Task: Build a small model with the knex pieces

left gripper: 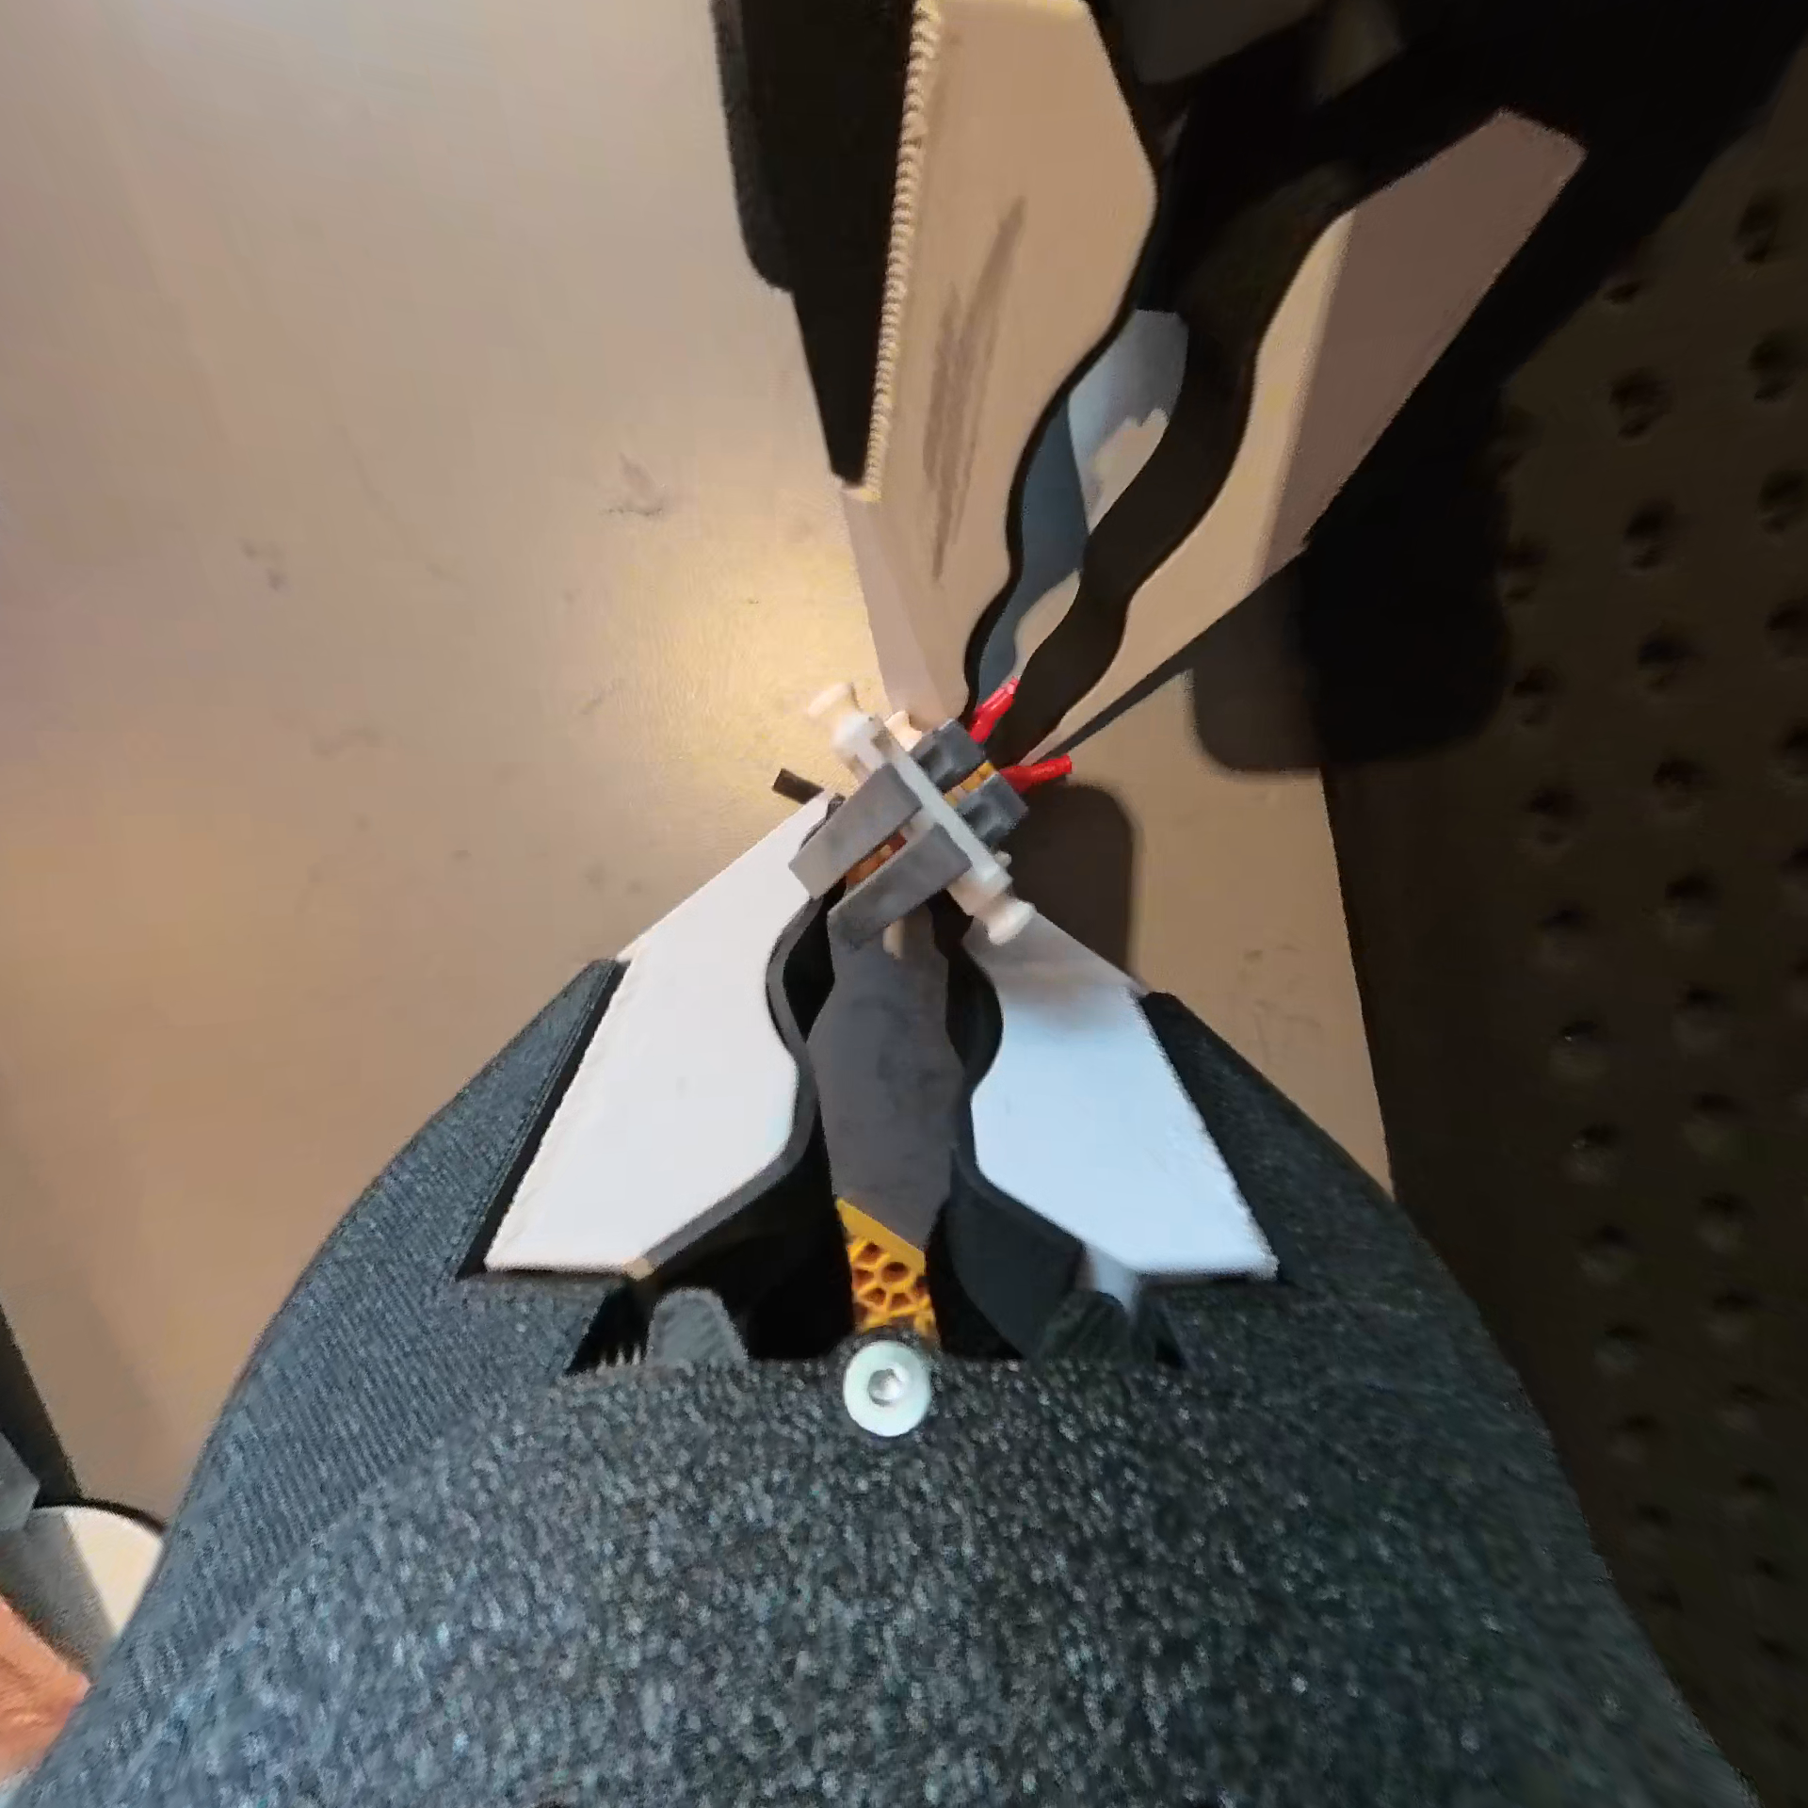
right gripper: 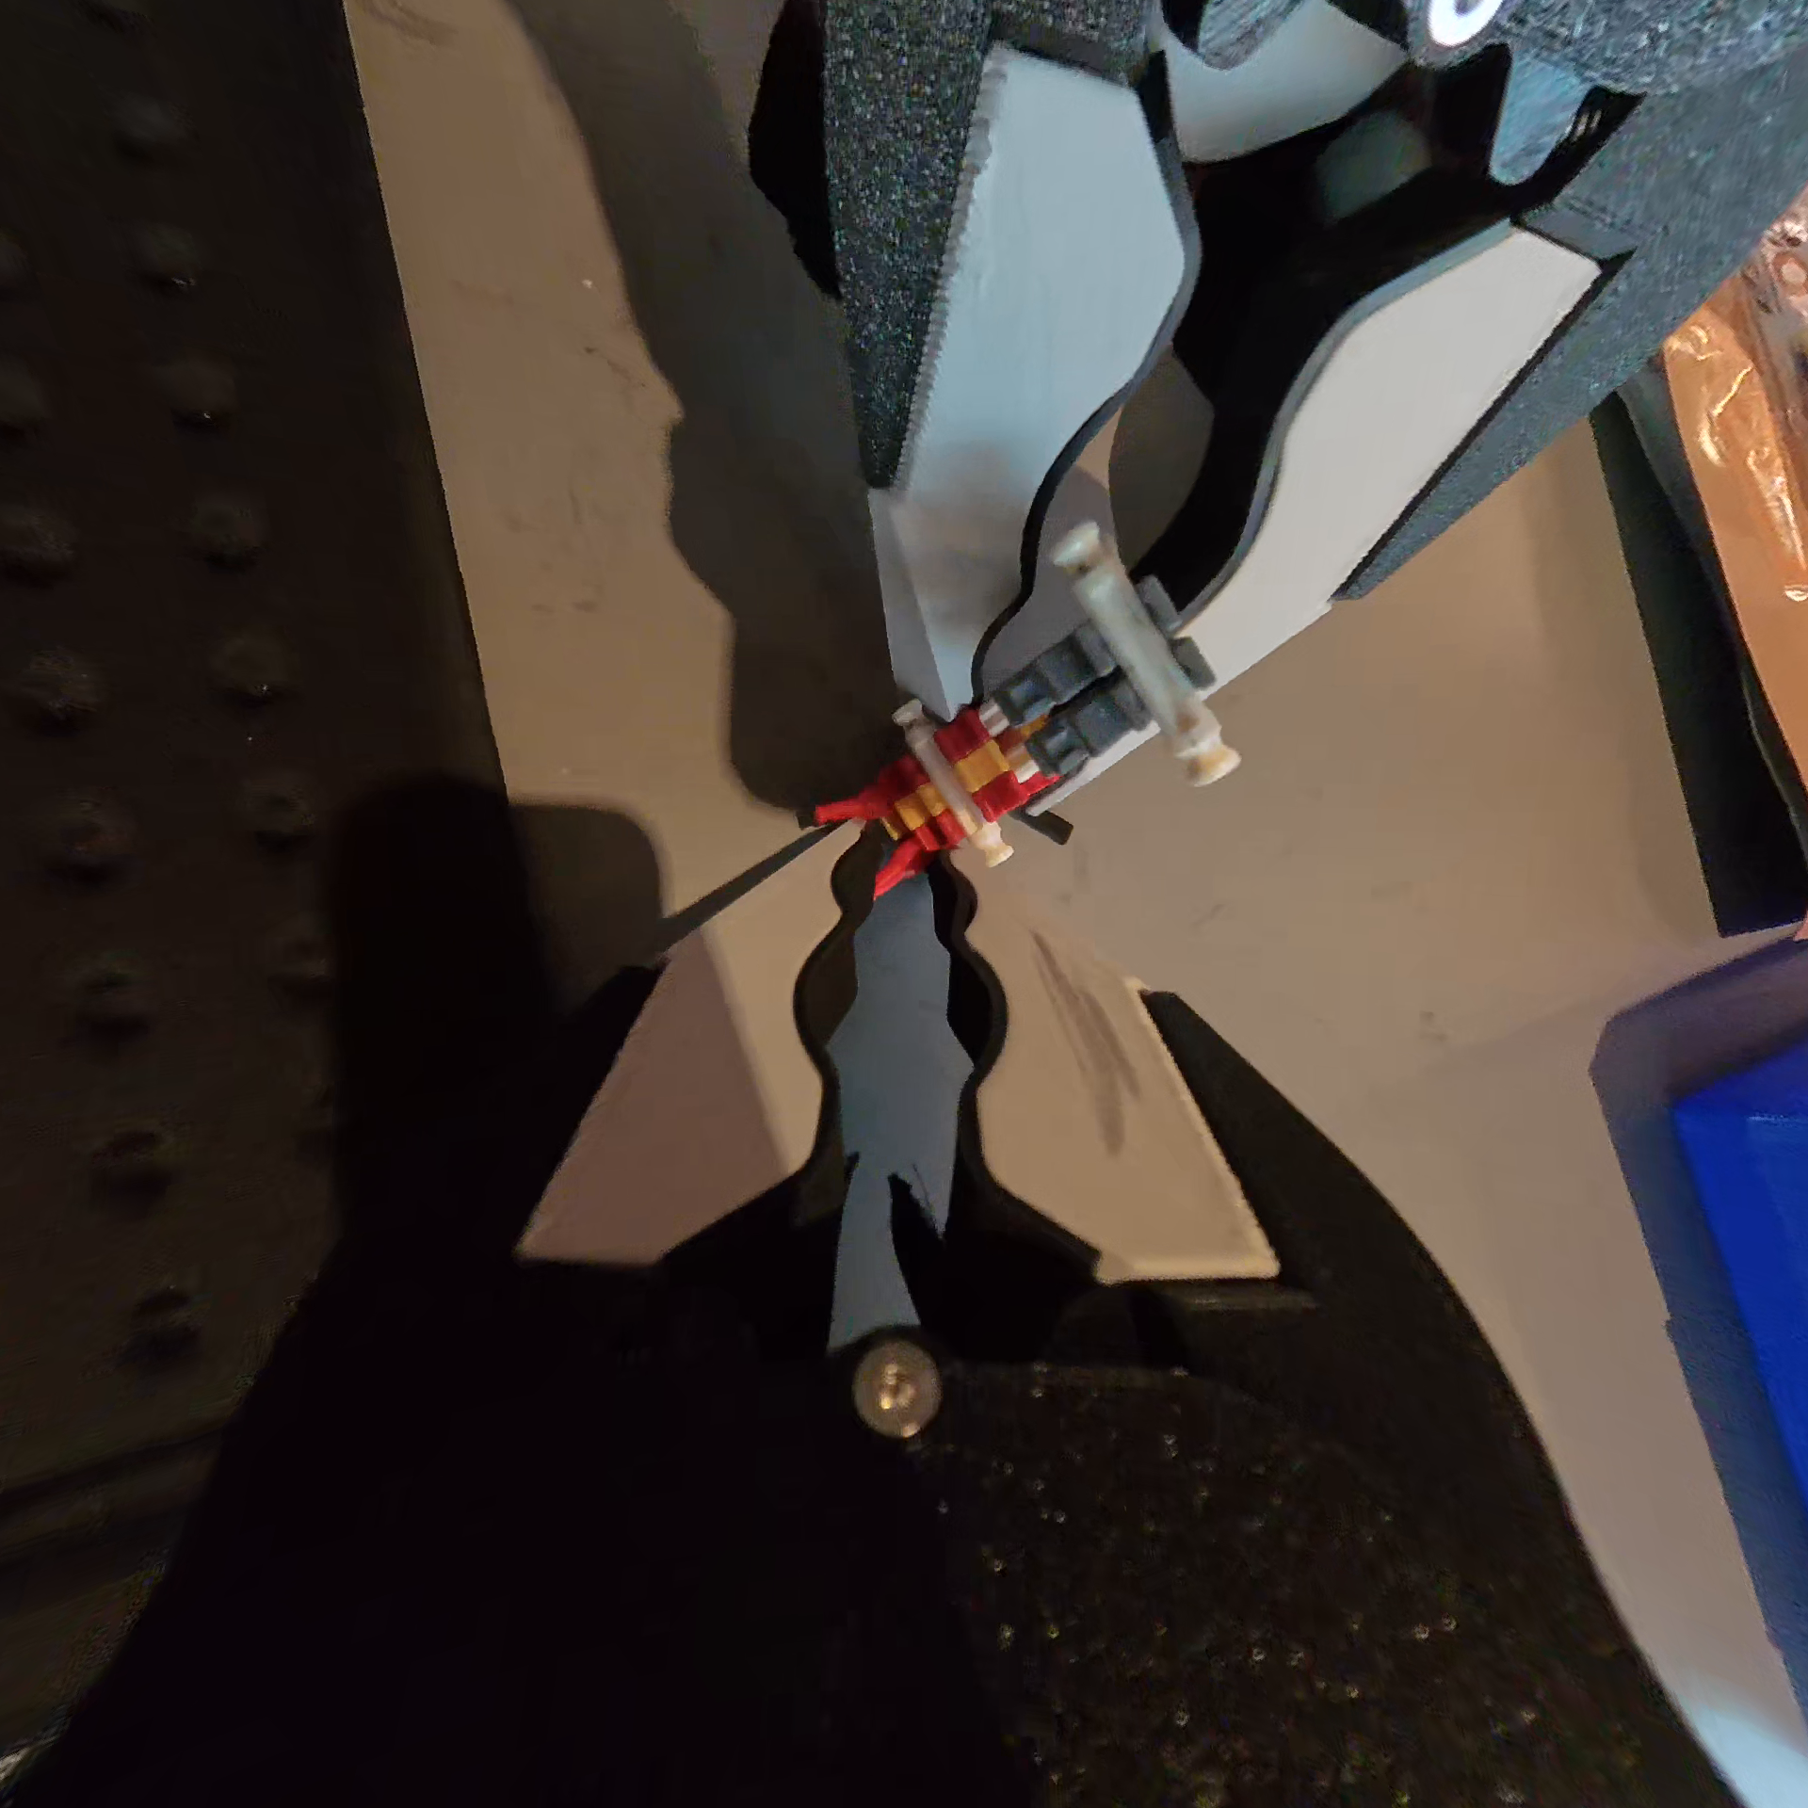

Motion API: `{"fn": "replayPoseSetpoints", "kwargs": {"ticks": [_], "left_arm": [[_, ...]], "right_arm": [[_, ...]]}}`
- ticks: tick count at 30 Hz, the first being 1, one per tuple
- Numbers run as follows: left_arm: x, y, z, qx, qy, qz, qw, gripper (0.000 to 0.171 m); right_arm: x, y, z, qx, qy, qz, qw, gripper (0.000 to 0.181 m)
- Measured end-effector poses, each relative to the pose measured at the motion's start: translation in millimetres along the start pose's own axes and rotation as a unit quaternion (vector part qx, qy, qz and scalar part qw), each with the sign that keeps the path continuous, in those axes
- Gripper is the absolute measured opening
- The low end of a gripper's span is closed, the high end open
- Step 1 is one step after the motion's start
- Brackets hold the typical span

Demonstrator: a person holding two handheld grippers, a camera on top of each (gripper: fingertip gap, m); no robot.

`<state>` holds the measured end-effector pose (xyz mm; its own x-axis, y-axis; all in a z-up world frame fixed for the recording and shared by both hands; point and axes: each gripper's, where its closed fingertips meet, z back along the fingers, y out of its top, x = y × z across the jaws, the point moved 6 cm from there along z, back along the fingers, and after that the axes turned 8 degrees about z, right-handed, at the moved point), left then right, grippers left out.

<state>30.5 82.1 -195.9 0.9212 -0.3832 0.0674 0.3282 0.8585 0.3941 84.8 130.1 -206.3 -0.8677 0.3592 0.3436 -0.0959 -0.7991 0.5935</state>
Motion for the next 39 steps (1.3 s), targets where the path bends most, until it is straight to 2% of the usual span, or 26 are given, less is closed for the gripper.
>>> {"fn": "replayPoseSetpoints", "kwargs": {"ticks": [1, 8, 20, 26, 27, 29, 32, 35, 39], "left_arm": [[0, 0, 0, -0.005, -0.002, 0.007, 1.000, 0.012], [0, 0, 0, -0.024, 0.011, -0.012, 1.000, 0.015], [0, -7, 1, 0.019, 0.029, -0.003, 0.999, 0.015], [1, -8, 1, 0.020, 0.030, -0.003, 0.999, 0.015], [1, -7, 1, 0.019, 0.030, -0.002, 0.999, 0.015], [0, -7, 1, 0.020, 0.028, -0.001, 0.999, 0.015], [0, -7, 0, 0.022, 0.024, 0.000, 0.999, 0.015], [0, -6, 0, 0.018, 0.028, -0.002, 0.999, 0.015], [1, -6, 0, 0.023, 0.028, 0.000, 0.999, 0.015]], "right_arm": [[0, -1, 0, 0.003, 0.000, -0.002, 1.000, 0.007], [1, -4, 1, 0.005, -0.002, -0.033, 0.999, 0.010], [8, -15, 17, 0.048, -0.007, -0.126, 0.991, 0.012], [8, -17, 14, 0.039, -0.015, -0.121, 0.992, 0.015], [9, -18, 15, 0.041, -0.013, -0.124, 0.991, 0.023], [9, -18, 20, 0.055, -0.007, -0.132, 0.990, 0.025], [12, -12, 20, 0.062, -0.012, -0.129, 0.990, 0.025], [8, -9, 4, 0.028, -0.009, -0.108, 0.994, 0.023], [8, -9, 1, 0.029, -0.016, -0.114, 0.993, 0.019]]}}
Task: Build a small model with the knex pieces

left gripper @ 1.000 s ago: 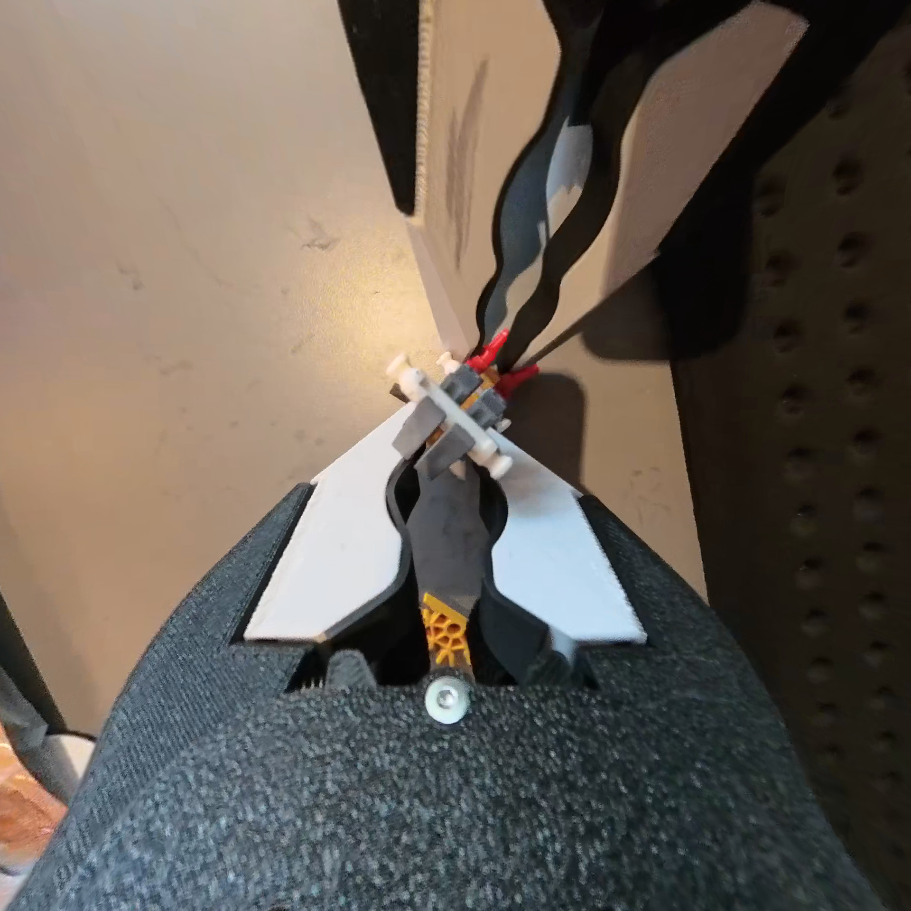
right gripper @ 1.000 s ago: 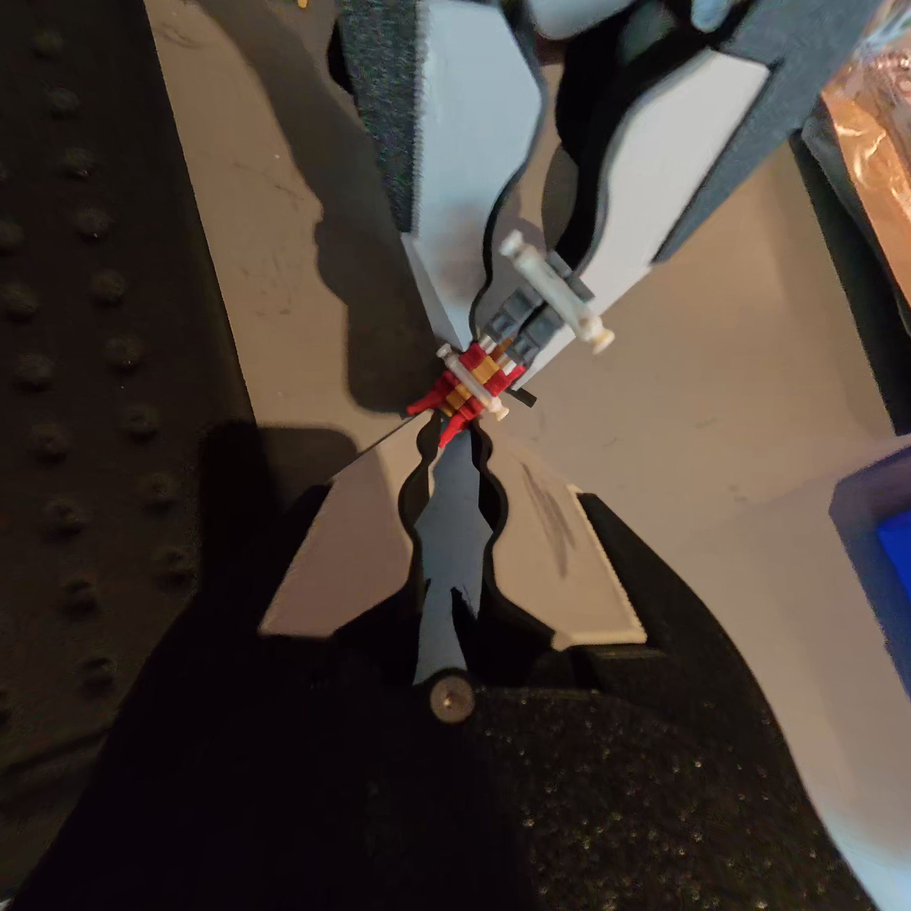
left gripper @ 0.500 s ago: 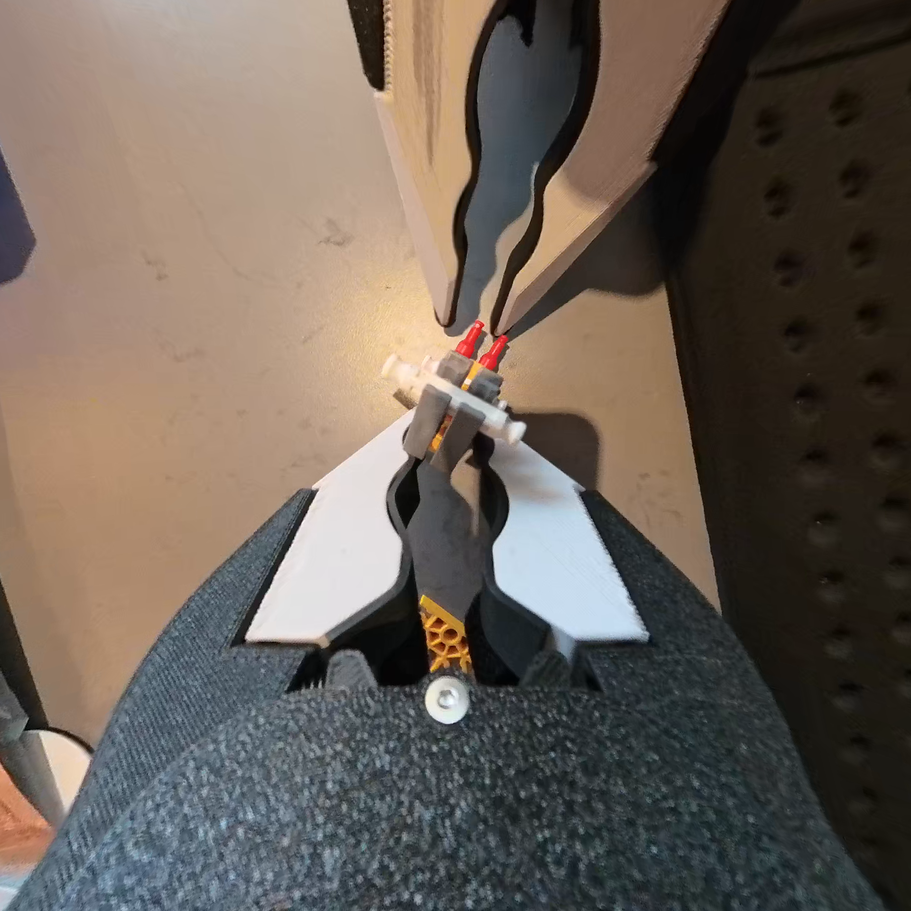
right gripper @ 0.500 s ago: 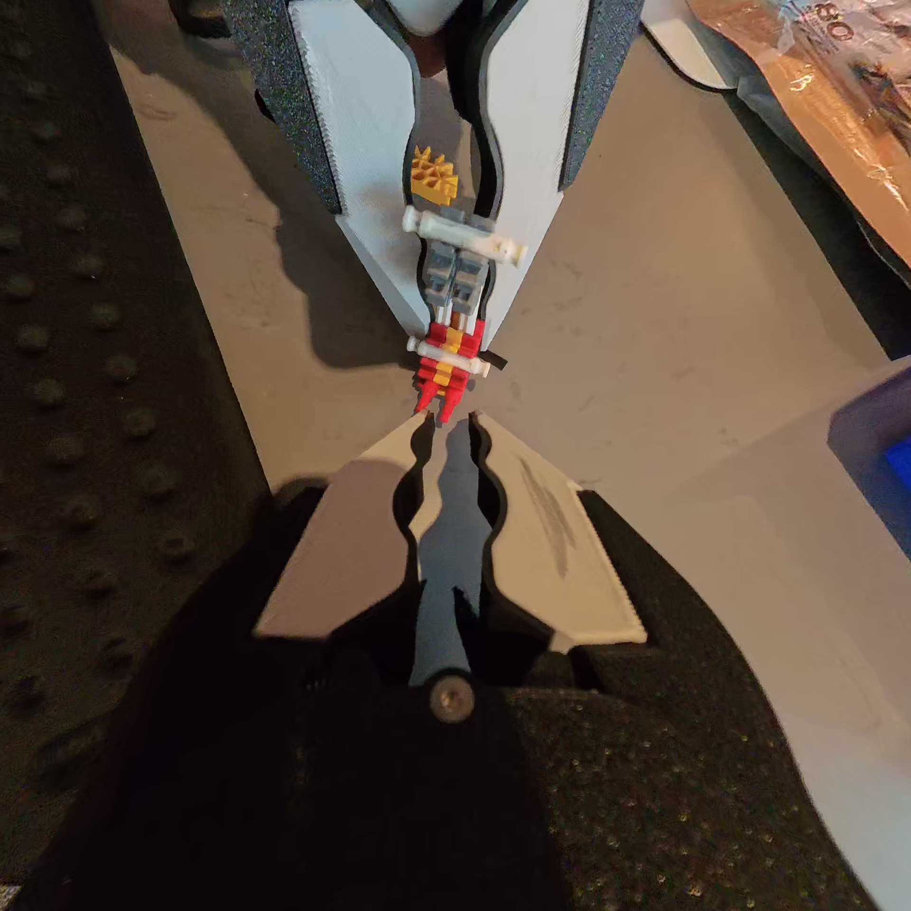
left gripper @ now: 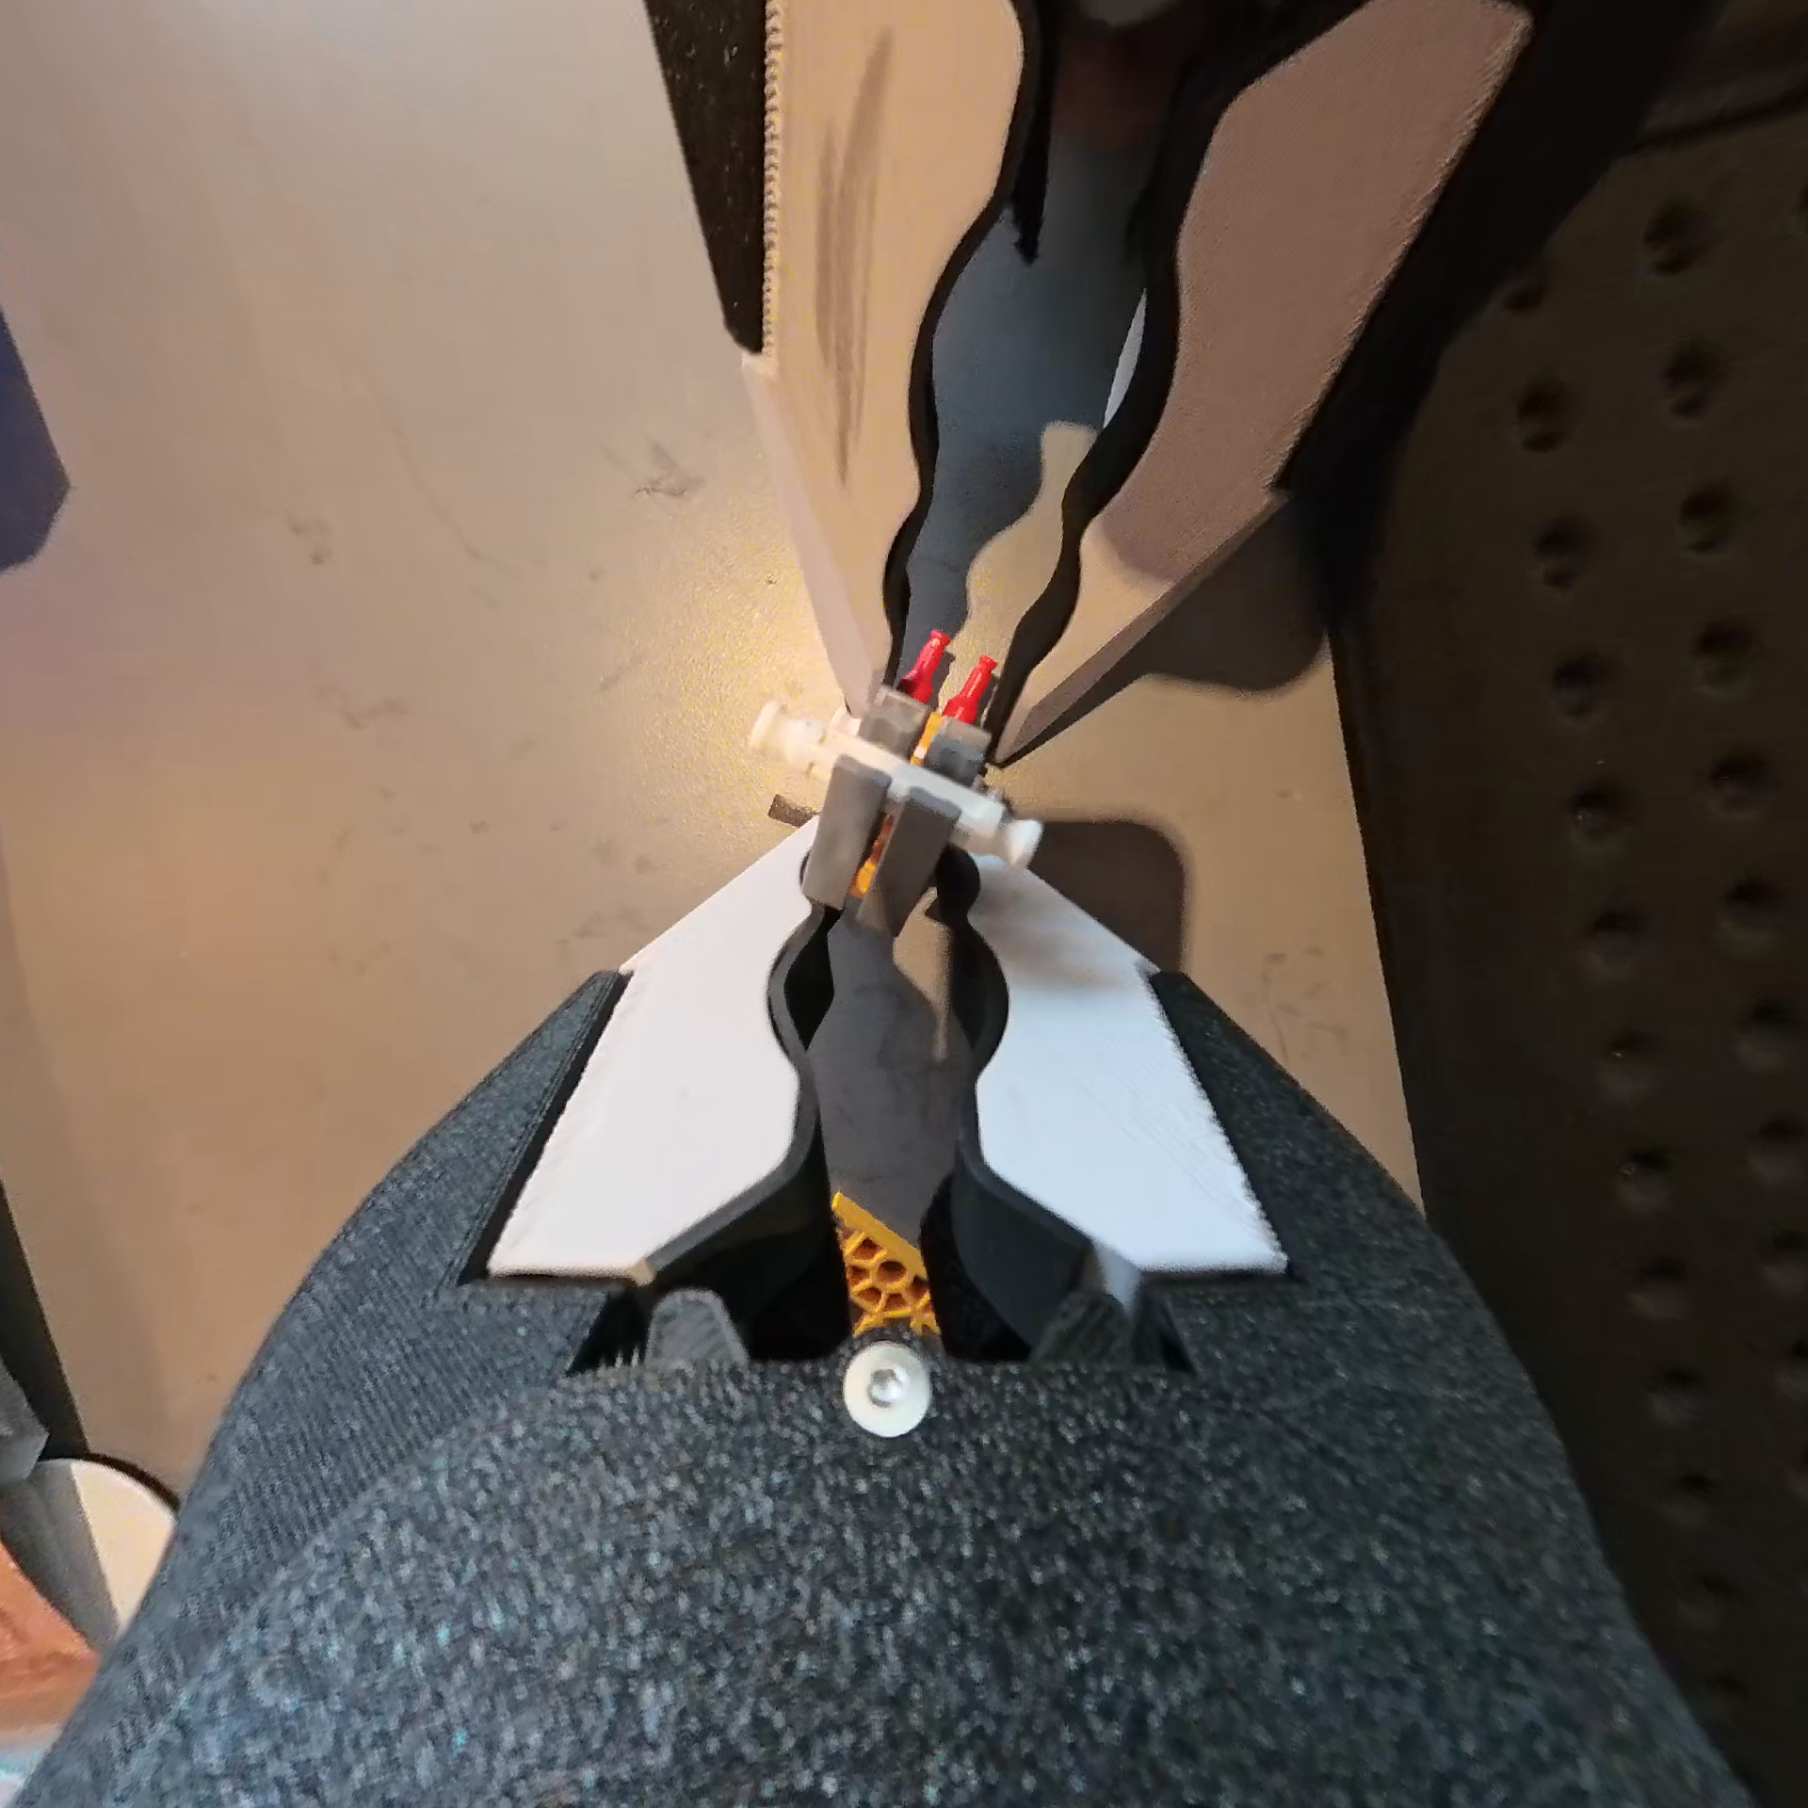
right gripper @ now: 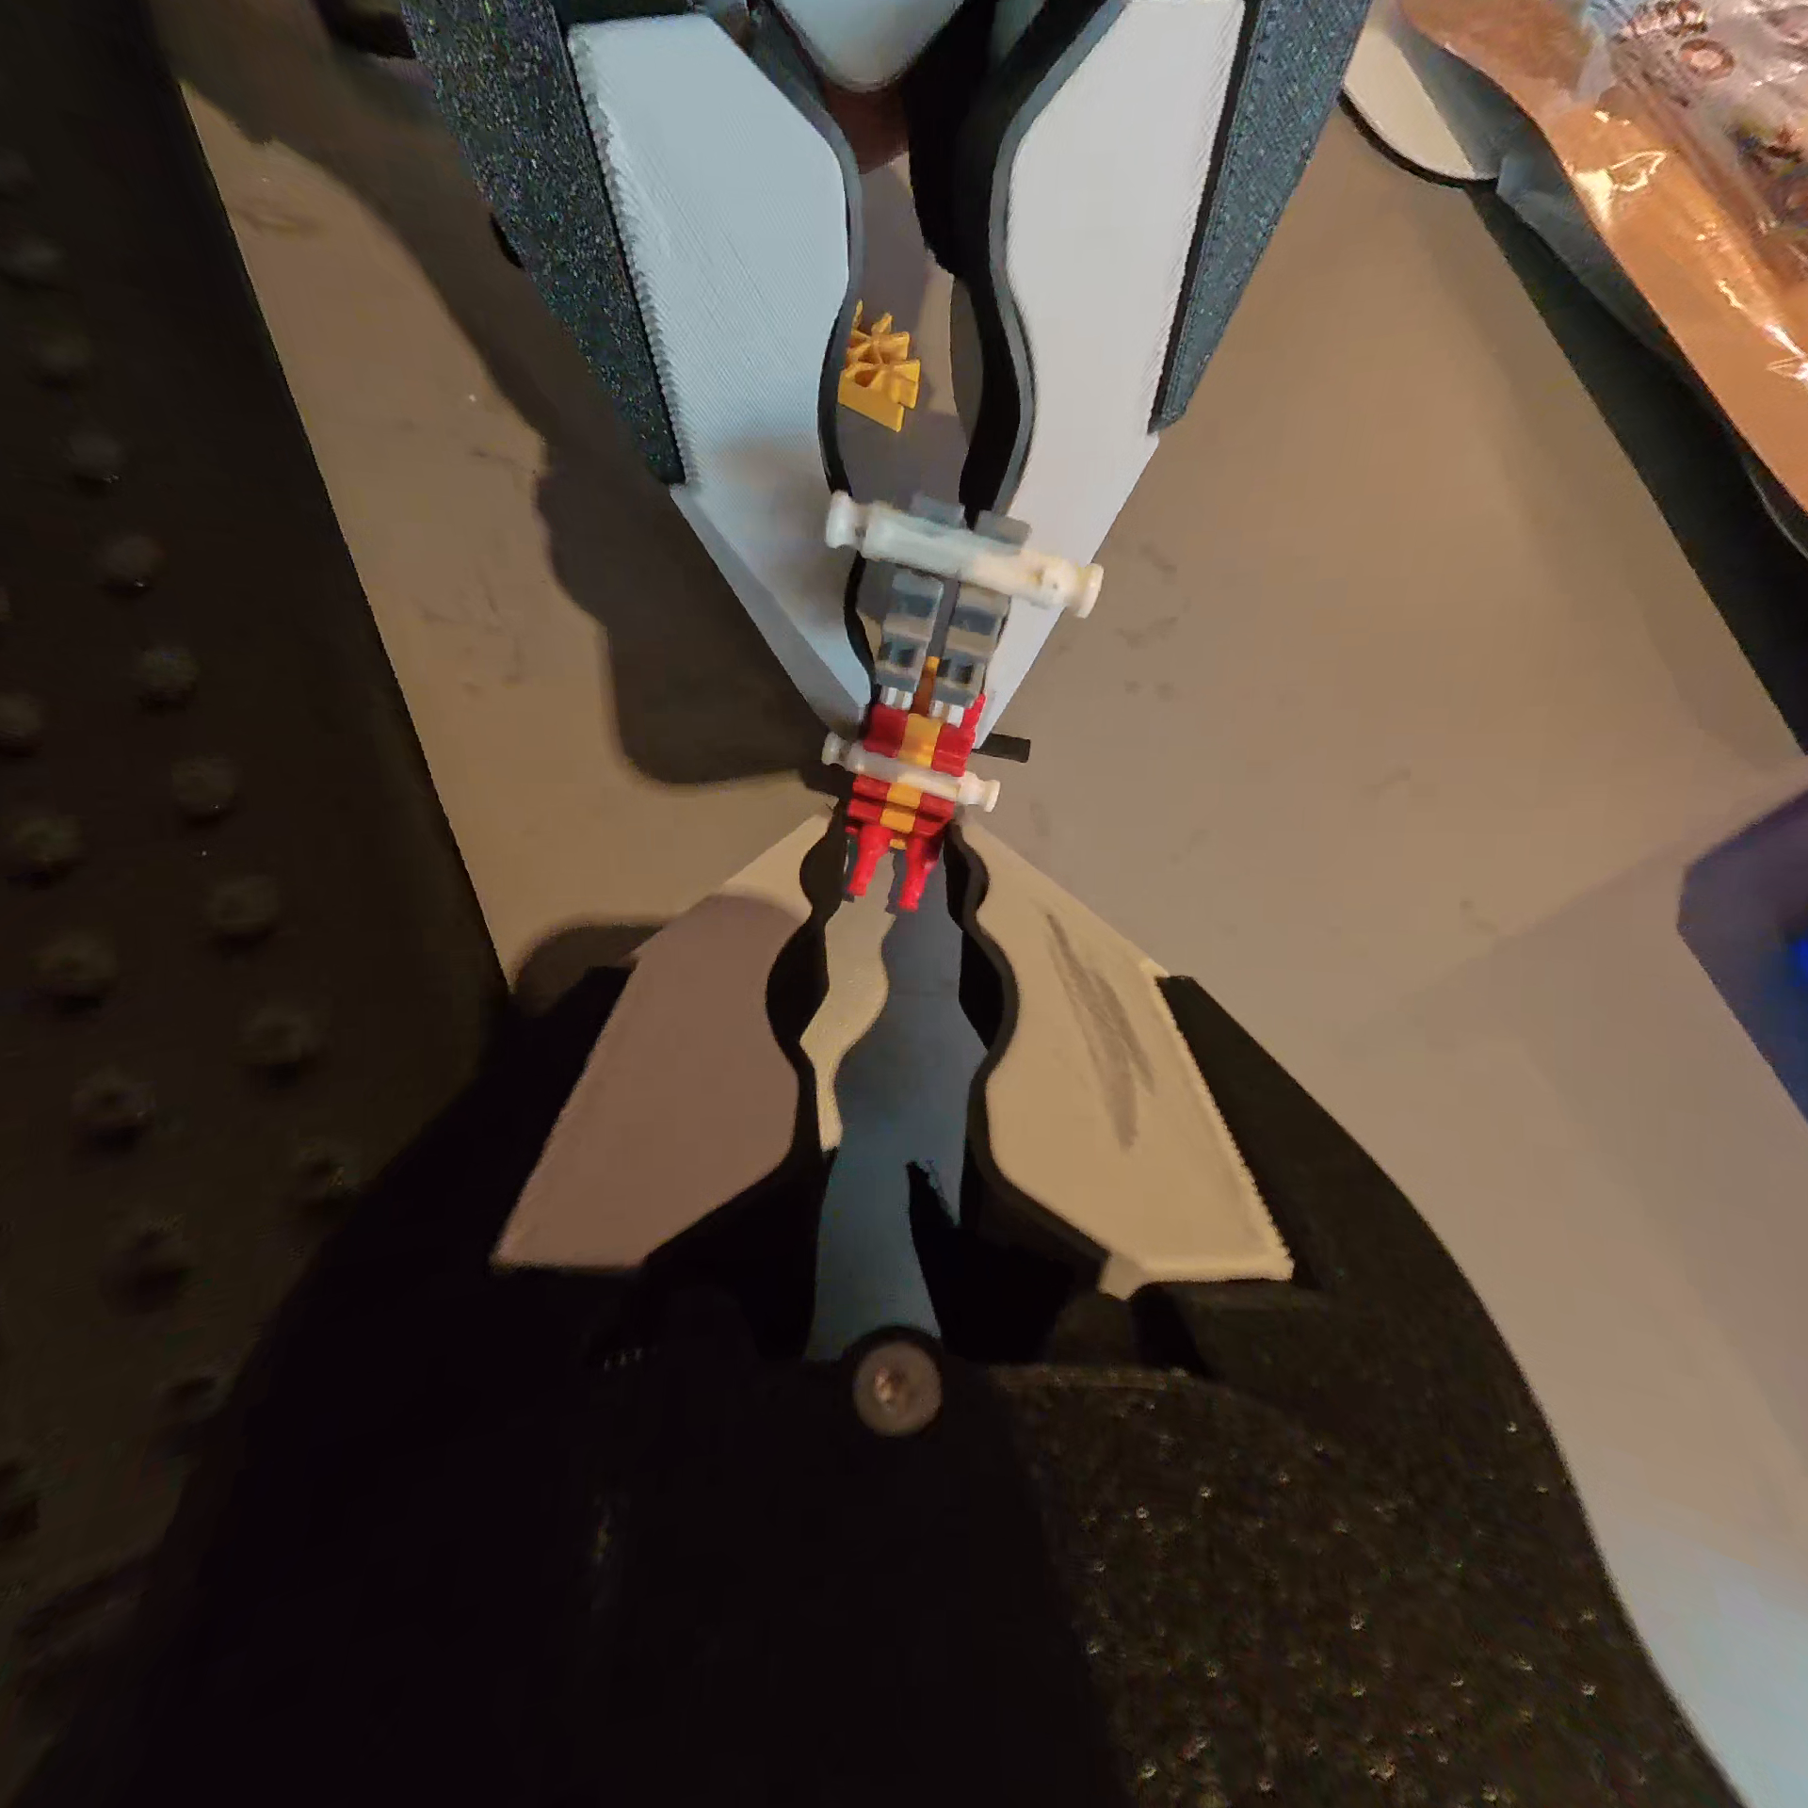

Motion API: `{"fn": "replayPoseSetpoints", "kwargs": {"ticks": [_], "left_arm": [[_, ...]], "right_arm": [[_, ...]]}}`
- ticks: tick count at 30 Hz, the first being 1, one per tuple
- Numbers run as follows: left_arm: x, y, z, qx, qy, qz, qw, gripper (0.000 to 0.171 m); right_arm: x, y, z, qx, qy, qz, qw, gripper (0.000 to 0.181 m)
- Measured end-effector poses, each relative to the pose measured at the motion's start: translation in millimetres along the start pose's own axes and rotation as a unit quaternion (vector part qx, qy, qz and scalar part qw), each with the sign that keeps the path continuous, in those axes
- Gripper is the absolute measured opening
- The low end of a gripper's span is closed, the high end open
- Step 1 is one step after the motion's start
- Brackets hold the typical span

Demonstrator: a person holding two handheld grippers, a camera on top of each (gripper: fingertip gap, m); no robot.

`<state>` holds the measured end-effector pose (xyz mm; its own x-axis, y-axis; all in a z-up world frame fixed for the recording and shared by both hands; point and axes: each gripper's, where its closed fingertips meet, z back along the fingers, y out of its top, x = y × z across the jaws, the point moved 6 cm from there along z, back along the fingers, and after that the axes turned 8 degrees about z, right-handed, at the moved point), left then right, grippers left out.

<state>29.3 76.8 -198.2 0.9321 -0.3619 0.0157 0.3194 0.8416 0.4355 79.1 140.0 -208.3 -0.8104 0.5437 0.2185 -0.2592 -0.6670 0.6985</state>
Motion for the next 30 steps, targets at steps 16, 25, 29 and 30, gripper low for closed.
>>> {"fn": "replayPoseSetpoints", "kwargs": {"ticks": [16, 25, 29, 30], "left_arm": [[-1.7, 0.5, -1.1, 0.012, -0.024, -0.009, 1.000, 0.013], [-0.8, 0.9, -1.2, 0.012, -0.020, -0.013, 1.000, 0.013], [-0.6, 0.8, -1.2, 0.013, -0.019, -0.013, 1.000, 0.013], [-0.6, 0.5, -1.1, 0.013, -0.019, -0.013, 1.000, 0.013]], "right_arm": [[5.8, -5.7, 3.3, 0.008, 0.044, -0.014, 0.999, 0.015], [6.0, -5.3, 2.5, 0.009, 0.048, 0.000, 0.999, 0.013], [6.6, -5.1, 2.2, 0.011, 0.054, 0.012, 0.998, 0.012], [6.7, -5.1, 2.0, 0.012, 0.056, 0.014, 0.998, 0.012]]}}
